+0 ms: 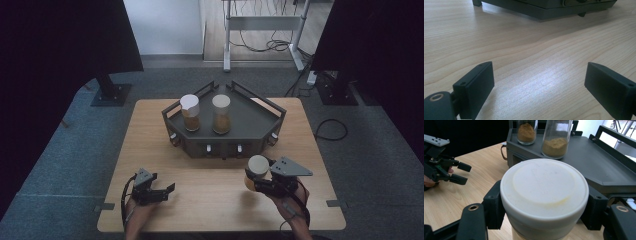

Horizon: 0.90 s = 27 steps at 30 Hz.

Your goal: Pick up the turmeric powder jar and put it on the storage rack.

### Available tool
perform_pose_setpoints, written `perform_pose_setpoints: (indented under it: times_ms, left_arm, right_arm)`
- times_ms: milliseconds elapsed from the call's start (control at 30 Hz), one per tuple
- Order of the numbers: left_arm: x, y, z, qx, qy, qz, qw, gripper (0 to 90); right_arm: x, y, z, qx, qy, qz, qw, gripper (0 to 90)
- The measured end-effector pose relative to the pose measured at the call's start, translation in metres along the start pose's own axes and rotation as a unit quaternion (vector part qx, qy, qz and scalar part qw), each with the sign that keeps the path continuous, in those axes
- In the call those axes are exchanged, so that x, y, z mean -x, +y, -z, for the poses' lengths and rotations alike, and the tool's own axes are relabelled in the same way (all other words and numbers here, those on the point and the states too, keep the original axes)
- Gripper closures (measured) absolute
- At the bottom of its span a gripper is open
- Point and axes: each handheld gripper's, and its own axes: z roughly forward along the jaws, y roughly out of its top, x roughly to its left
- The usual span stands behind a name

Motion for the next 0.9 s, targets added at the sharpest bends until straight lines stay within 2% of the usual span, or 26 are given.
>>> perform_pose_setpoints:
  times_ms: [767,900]
  left_arm:
    - [-0.003,0.003,-0.001,-0.011,-0.007,0.008,0.9999,8.4]
    - [0.000,0.005,-0.002,-0.017,-0.002,0.000,0.9999,8.4]
  right_arm:
    - [0.011,0.027,-0.006,0.010,0.000,0.000,0.9999,33.1]
    - [0.013,0.030,-0.007,0.009,0.001,0.000,1.0000,33.1]
